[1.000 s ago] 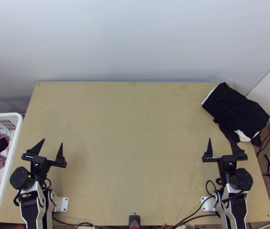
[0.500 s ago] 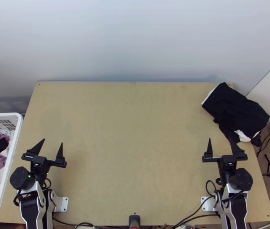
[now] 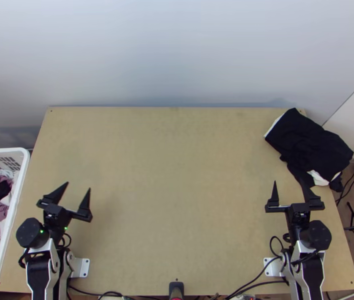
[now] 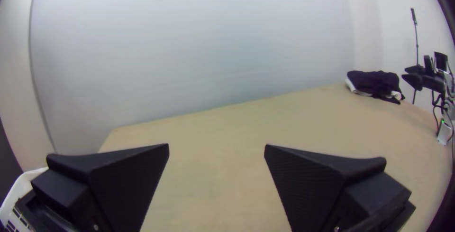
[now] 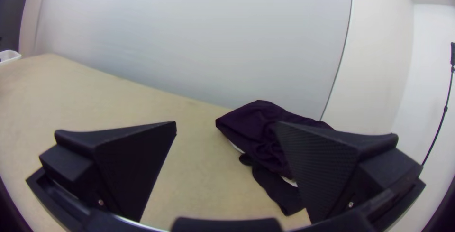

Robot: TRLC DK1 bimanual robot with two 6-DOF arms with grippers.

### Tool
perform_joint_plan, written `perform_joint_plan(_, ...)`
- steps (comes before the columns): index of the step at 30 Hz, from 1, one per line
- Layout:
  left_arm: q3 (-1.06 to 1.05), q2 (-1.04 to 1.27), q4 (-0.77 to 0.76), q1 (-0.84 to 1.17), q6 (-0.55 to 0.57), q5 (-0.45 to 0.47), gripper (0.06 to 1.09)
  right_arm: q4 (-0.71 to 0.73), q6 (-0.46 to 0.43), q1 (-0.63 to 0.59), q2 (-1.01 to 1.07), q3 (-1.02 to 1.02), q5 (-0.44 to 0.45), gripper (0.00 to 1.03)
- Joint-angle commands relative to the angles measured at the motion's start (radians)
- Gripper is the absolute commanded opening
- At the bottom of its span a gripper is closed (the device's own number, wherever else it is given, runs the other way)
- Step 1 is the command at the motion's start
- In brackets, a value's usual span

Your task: Fold the t-shirt

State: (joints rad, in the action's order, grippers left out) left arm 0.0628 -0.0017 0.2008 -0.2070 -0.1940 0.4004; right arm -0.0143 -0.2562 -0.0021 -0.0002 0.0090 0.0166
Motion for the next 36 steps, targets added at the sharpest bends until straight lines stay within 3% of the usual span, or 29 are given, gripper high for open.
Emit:
perform_joint_plan(1,0.000,0.000,0.002,0.113,0.008,0.012,1.04,0.000,0.000,0.001,0.000,-0.001,0.000,0.98)
perform_joint_plan(20,-0.001,0.000,-0.009,0.219,-0.005,-0.005,1.04,0.000,0.054,0.120,-0.001,0.000,0.002,0.98)
perform_joint_plan(22,-0.004,0.000,-0.034,0.290,-0.010,-0.058,1.04,0.000,0.087,0.152,0.002,-0.001,0.003,0.97)
perform_joint_plan(24,-0.017,0.000,-0.113,0.328,-0.022,-0.189,1.04,0.000,0.140,0.162,-0.001,0.000,0.003,0.98)
perform_joint_plan(26,-0.031,0.000,-0.181,0.342,-0.078,-0.279,1.04,0.000,0.149,0.180,-0.003,0.005,0.005,0.97)
perform_joint_plan(28,-0.031,0.002,-0.159,0.353,-0.213,-0.291,1.04,-0.070,0.163,0.198,-0.003,0.049,0.000,0.96)
perform_joint_plan(33,-0.018,0.002,-0.136,0.342,-0.220,-0.319,1.04,-0.102,-0.012,0.229,-0.001,0.086,0.011,0.99)
perform_joint_plan(36,-0.011,0.005,-0.156,0.351,-0.219,-0.319,1.04,-0.111,-0.078,0.225,0.032,0.114,0.095,0.99)
